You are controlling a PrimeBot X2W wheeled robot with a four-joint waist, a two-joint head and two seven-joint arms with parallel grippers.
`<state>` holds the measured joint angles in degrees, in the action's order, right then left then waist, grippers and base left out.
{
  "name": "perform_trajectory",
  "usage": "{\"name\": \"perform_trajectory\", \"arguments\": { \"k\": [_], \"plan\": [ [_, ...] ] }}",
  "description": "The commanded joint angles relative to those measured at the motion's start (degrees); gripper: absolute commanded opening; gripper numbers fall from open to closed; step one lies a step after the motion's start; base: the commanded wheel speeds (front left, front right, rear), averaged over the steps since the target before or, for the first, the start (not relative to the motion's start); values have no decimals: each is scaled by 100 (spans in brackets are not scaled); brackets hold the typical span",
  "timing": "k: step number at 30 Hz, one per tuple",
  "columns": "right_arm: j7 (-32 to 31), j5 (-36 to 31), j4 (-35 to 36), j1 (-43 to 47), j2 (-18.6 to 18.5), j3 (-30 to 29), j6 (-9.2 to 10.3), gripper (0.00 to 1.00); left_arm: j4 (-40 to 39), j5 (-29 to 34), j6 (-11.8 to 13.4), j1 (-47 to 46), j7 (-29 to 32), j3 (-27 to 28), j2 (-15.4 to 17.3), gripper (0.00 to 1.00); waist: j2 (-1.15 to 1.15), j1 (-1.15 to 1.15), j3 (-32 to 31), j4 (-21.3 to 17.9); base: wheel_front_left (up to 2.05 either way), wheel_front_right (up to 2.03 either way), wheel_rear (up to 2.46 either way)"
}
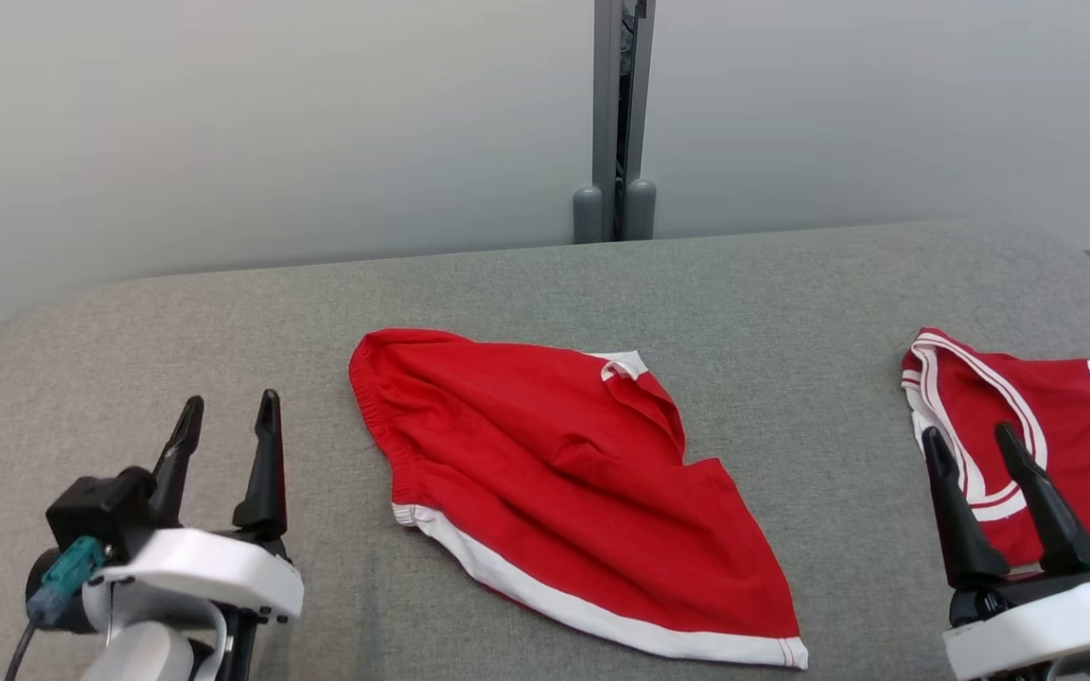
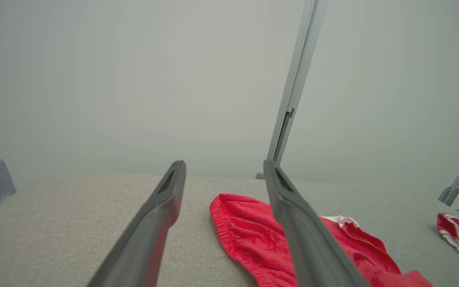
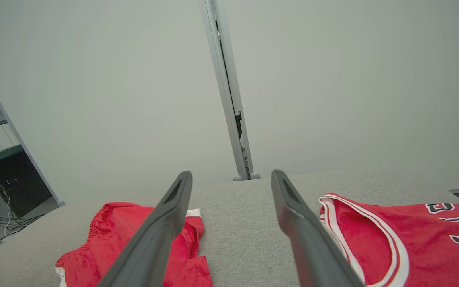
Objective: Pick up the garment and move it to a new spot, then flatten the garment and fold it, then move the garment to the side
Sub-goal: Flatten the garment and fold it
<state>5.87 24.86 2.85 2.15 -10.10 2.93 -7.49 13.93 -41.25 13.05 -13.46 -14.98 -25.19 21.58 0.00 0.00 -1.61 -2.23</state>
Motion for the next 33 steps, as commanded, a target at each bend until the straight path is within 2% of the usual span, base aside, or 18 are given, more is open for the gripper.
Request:
{"name": "perform_trajectory", "arguments": {
  "k": [1,7,13,19,33],
  "plan": [
    [17,-16,14,75,-12,1,-1,100,-236,47,98,143,-23,83,59,100,0,0,-9,12,0,0,0],
    [59,-65,108,166,13,-59,-1,100,-1374,400,576,975,-24,189,104,100,0,0,-24,23,0,0,0],
    [48,-237,171,237,13,-47,-1,100,-1742,605,825,1450,-26,164,138,100,0,0,18,-23,0,0,0],
    [-4,-289,239,133,-22,-6,-1,100,-1973,707,943,1504,116,107,237,100,0,0,58,-21,0,0,0],
    [-69,-313,176,100,-60,6,-1,100,-2033,671,990,1500,249,19,254,100,0,0,49,-16,0,0,0]
  ]
}}
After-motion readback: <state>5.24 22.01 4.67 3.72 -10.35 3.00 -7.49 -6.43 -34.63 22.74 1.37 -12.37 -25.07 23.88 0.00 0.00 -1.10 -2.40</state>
